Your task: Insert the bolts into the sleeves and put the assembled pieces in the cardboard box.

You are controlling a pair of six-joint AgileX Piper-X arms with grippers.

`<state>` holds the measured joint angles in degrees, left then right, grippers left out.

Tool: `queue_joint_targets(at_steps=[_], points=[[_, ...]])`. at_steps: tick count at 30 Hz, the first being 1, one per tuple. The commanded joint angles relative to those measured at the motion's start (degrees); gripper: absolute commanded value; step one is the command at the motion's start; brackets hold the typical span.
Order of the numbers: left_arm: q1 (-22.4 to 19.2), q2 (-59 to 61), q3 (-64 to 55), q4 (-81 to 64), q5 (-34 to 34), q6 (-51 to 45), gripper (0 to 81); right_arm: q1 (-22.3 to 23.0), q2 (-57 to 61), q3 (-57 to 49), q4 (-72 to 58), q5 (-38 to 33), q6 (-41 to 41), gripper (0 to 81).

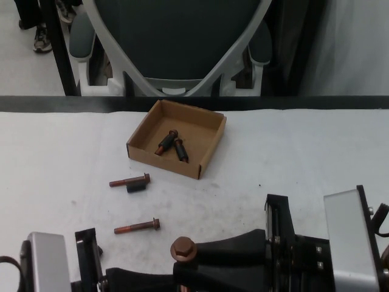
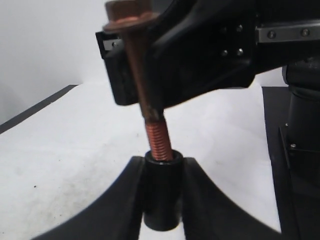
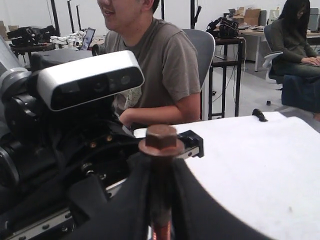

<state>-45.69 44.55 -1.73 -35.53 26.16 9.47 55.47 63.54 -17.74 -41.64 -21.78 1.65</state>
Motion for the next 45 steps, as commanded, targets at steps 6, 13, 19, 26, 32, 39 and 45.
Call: queue_joint_targets(at_steps=[6, 13, 19, 26, 32, 39, 45], points=[[-0.25, -0.77, -0.49, -5.09, -5.21, -3.14, 0.8, -0.41, -0.3, -0.23, 2.26, 0.58, 0.59, 0.2], [-0.25, -0.77, -0.49, -8.52, -6.92, -5.03, 0.8, -0.41, -0.3, -0.23, 3.65, -0.03, 0.99, 0.2], [-0.25, -0.77, -0.59, -8.86, -10.53, -5.2, 0.8, -0.41, -0.3, -0.23, 3.65, -0.03, 3.15, 0.2], [-0.13, -0.77, -0.94, -8.86, -14.46, -5.2, 0.8, -0.41, -0.3, -0.23, 3.65, -0.03, 3.54, 0.2], [-0.13, -0.77, -2.55, -6.65, -16.45, -3.39, 0.8, -0.41, -0.3, -0.23, 5.17, -0.48, 3.52, 9.2], [0.08, -0.42, -3.26, -6.7, -18.45, -2.24, 0.8, -0.41, -0.3, -0.23, 9.07, -0.48, 8.0, 48.0], [4.8, 1.29, -4.13, -6.2, -18.35, -2.22, 0.8, -0.41, -2.15, -0.23, 10.09, -1.55, 9.99, 37.6]])
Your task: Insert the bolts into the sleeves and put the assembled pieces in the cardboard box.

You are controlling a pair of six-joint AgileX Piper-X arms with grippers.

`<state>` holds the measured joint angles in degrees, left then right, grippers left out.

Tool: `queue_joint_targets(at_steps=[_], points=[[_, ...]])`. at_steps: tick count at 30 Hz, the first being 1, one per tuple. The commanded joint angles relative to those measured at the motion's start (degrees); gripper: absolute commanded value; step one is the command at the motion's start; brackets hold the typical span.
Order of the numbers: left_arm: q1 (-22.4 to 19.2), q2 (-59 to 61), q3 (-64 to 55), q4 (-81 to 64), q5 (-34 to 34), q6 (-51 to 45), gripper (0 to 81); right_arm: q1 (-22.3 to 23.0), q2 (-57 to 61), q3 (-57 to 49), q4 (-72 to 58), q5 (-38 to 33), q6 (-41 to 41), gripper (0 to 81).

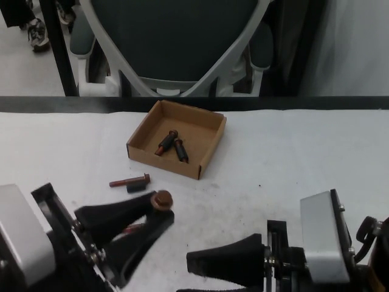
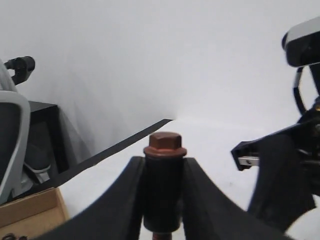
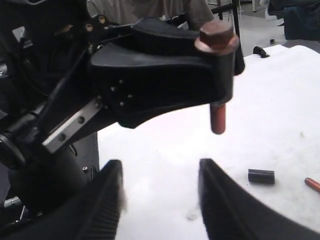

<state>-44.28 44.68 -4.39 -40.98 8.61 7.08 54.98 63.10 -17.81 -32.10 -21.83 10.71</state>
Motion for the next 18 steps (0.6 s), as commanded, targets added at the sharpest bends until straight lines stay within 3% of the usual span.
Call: queue_joint_targets(at_steps=[1, 5, 10, 18], points=[[4.45, 1.63, -2.0, -0.18, -0.53, 0.0, 0.8, 0.07, -2.37, -0.17, 1.08, -2.18, 0.93, 31.9], [10.04, 5.7, -6.84, 6.21, 2.48, -2.57, 0.8, 0.07, -4.58, -0.17, 5.2, -3.52, -2.52, 0.0], [13.82, 15.15, -15.8, 14.11, 4.62, -4.54, 0.8, 0.07, -4.9, -0.17, 14.49, -2.77, -4.51, 0.2], [13.94, 33.35, -31.46, 24.37, 4.23, -4.04, 0.8, 0.07, -4.9, -0.17, 26.53, -2.42, -5.97, 0.2]])
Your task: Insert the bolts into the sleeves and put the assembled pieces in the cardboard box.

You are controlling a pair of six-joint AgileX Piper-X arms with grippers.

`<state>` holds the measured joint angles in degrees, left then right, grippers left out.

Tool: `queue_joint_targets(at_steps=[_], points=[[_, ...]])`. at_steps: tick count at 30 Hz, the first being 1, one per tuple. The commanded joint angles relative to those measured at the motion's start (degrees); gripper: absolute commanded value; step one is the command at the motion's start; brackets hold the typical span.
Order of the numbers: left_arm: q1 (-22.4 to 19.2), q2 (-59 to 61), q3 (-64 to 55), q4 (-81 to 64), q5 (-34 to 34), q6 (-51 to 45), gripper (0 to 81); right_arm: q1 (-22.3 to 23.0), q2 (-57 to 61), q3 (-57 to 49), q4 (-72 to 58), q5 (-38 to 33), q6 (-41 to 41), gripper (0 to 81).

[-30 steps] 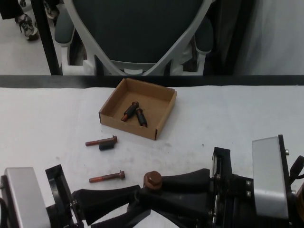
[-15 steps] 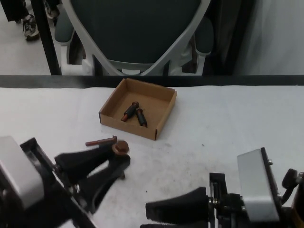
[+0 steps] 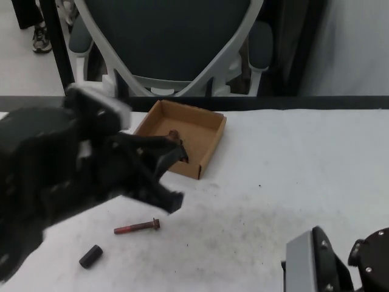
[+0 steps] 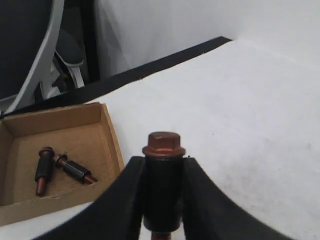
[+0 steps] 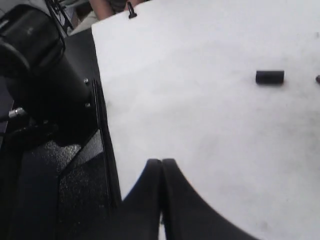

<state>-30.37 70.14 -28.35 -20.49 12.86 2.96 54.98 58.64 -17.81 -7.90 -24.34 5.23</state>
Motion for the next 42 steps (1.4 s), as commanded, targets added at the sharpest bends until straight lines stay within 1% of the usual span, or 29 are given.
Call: queue_joint_targets(at_steps=[1, 3, 6, 10, 12, 14, 18, 26, 30, 34, 42], points=[[0.03, 10.15, -9.6, 4.93, -0.08, 0.07, 0.8, 0.07, -0.44, -0.17, 2.85, 0.09, -0.49, 0.2], [0.38, 14.01, -13.96, 7.4, -1.31, 0.07, 0.8, 0.07, -0.44, -0.17, 4.73, 0.09, -1.41, 0.2], [1.25, 19.92, -20.52, 12.6, -1.29, 0.51, 0.8, -0.05, -0.44, -0.17, 7.49, 0.47, -1.4, 0.2], [2.49, 25.85, -29.64, 20.01, -2.74, 2.88, 0.8, -0.05, -0.44, -1.35, 12.47, 3.93, -2.18, 0.2], [3.0, 28.19, -34.01, 23.29, -4.32, 4.12, 0.8, -0.05, -0.44, -2.88, 16.38, 4.13, -3.25, 0.2], [3.7, 30.47, -38.0, 26.04, -4.3, 4.95, 0.8, -0.05, -0.44, -4.23, 18.86, 5.21, -4.39, 0.2], [5.26, 34.25, -44.43, 29.48, -4.3, 4.94, 0.8, -0.05, -0.33, -7.4, 22.5, 7.58, -5.85, 0.2], [8.26, 41.74, -55.41, 39.75, -5.55, 5.71, 0.8, -1.7, 0.06, -11.97, 27.75, 7.57, -6.03, 0.2], [9.24, 45.71, -59.57, 44.92, -6.43, 6.56, 0.8, -2.68, 1.24, -13.08, 29.39, 7.36, -6.55, 0.2], [10.01, 48.82, -61.72, 46.84, -7.1, 7.04, 0.8, -2.67, 4.09, -15.08, 30.88, 7.37, -7.03, 0.2], [10.98, 53.24, -62.66, 47.04, -7.26, 8.26, 0.8, -5.57, 17.33, -25.93, 35.76, 7.62, -10.95, 0.2]])
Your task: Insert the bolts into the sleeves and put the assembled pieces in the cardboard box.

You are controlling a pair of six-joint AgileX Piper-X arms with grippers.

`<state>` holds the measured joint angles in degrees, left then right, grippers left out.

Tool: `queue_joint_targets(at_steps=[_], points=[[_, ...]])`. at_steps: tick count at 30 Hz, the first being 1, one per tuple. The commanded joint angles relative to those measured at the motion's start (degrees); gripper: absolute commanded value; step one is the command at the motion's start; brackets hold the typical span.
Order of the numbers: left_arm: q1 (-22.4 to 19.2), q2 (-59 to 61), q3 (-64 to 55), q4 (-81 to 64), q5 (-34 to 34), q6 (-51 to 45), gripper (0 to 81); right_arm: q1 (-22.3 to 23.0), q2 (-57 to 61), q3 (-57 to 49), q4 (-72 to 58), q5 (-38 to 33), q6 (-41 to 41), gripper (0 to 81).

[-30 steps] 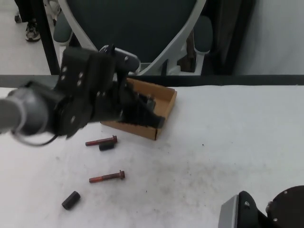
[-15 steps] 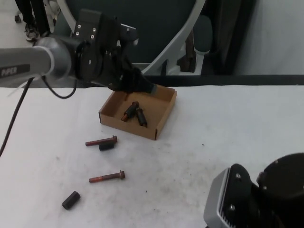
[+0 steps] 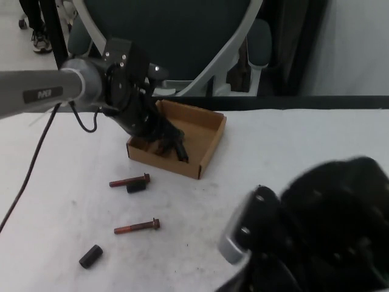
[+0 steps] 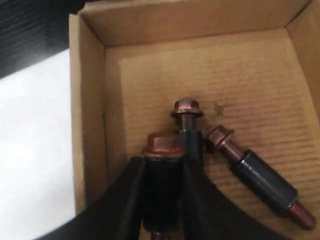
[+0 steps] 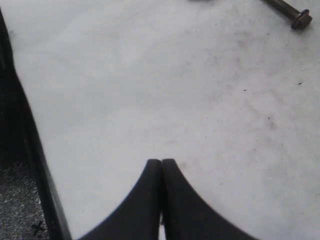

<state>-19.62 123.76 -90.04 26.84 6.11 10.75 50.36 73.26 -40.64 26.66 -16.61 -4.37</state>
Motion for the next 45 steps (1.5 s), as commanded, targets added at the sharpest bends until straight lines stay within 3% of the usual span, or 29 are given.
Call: queue_joint_targets(at_steps=[1, 5, 7, 9, 11, 13, 15, 19, 32, 38, 45], points=[[0.2, -0.21, -1.08, -0.27, -0.51, 0.86, 0.8, -1.41, 4.43, -4.62, 1.35, 0.03, -1.65, 0.2], [0.35, -0.12, -1.25, -1.38, -0.51, 1.68, 0.1, -2.2, 10.16, -10.05, 1.15, 4.96, -3.74, 0.2], [0.35, -0.12, -1.43, -1.82, -0.04, 1.82, 4.5, -2.45, 12.53, -12.5, 0.85, 7.2, -5.56, 0.2], [0.35, -0.12, -1.69, -1.82, 1.48, 2.45, 13.9, -2.78, 14.38, -14.55, 0.96, 7.51, -6.44, 0.5], [0.35, -0.12, -1.88, -1.82, 1.88, 2.56, 28.8, -3.06, 15.93, -16.26, 0.96, 7.3, -7.22, 5.5], [0.35, -0.12, -1.86, -1.82, 1.31, 2.14, 44.7, -3.34, 17.3, -17.83, 0.96, 7.31, -7.21, 14.3], [0.35, -0.12, -1.86, -1.53, 0.07, 0.86, 52.1, -3.31, 18.66, -19.03, 0.96, 7.31, -6.93, 25.4], [0.52, -0.69, -1.86, 0.19, 1.76, 0.82, 46.9, -3.37, 21.5, -21.22, 1.12, 8.67, -1.45, 39.6], [0.85, -11.58, -1.71, 10.45, 13.87, 0.81, 44.7, -6.14, 32.74, -33.44, 12.83, 5.58, 14.4, 39.6], [0.85, -18.79, 0.53, 14.55, 15.02, 2.66, 44.7, -7.49, 36.32, -38.94, 18.28, -2.08, 18.03, 39.6], [0.85, -31.54, 14.22, 8.64, 16.25, 3.43, 44.7, -8.15, 38.92, -43.85, 19.03, -3.0, 15.57, 39.6]])
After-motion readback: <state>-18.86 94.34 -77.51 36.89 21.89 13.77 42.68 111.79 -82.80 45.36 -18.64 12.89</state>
